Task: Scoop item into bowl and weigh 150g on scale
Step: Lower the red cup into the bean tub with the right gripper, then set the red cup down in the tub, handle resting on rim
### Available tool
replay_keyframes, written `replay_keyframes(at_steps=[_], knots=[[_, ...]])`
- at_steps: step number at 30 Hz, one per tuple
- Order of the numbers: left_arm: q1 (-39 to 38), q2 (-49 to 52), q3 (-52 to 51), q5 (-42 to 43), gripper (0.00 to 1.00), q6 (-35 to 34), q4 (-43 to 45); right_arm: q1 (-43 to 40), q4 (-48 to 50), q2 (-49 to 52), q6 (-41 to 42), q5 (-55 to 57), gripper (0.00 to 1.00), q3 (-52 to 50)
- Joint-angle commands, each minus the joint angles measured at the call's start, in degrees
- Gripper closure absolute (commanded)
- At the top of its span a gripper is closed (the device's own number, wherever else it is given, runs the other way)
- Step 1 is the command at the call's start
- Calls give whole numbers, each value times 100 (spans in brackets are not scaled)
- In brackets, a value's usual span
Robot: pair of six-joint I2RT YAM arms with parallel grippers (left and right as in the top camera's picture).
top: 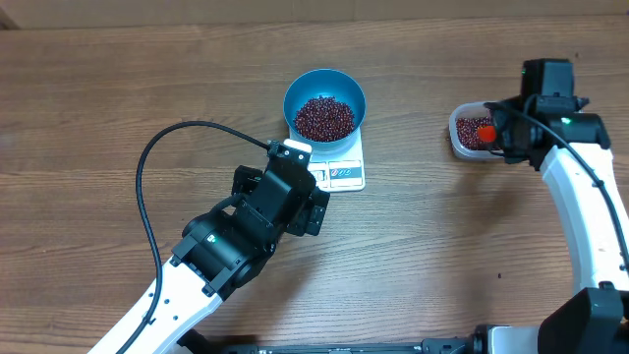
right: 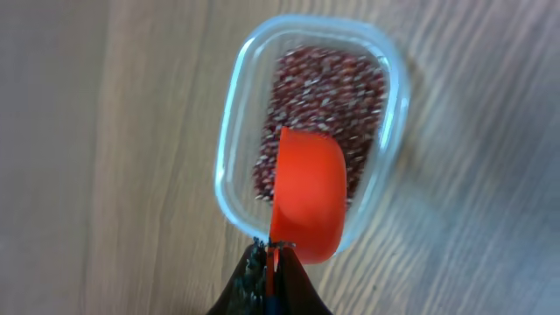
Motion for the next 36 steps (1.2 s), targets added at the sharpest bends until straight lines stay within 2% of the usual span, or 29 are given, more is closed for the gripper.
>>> replay_keyframes(at_steps=[1, 12, 29, 36], knots=[[57, 20, -24, -22, 1, 46, 4, -146, -52, -116, 92, -116, 96, -24], [57, 20, -24, -20, 1, 48, 4, -177, 68, -48, 90, -138, 96, -42], [57, 20, -24, -22, 1, 48, 4, -177, 800, 52, 87, -136, 96, -616], [57, 20, -24, -20, 1, 48, 4, -177, 1268, 52, 85, -136, 92, -911]])
